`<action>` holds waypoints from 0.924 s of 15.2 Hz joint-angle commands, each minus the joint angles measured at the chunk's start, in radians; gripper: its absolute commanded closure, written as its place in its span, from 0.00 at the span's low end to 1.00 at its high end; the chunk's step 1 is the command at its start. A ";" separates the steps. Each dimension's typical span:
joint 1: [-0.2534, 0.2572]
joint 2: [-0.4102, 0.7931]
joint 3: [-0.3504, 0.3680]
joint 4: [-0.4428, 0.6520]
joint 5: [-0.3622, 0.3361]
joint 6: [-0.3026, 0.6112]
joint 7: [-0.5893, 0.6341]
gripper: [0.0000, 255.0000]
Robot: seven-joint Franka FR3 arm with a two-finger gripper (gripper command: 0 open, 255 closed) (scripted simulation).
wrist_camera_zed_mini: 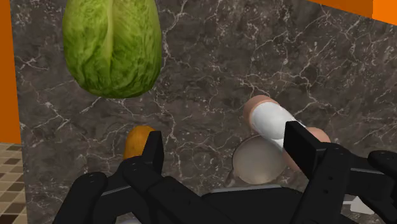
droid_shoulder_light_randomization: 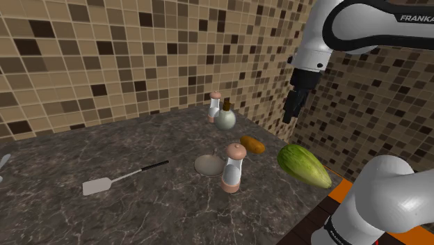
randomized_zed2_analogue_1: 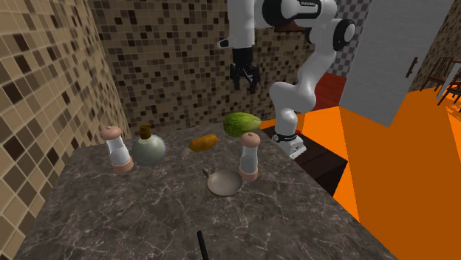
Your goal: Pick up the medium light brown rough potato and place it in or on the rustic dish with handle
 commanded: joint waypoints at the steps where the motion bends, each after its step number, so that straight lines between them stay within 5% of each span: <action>1: 0.000 0.000 0.000 0.000 0.000 0.000 0.000 0.00; 8: -0.041 0.186 0.173 -0.072 -0.133 0.230 0.164 0.00; 14: -0.116 0.415 0.308 -0.069 -0.320 0.385 0.368 0.00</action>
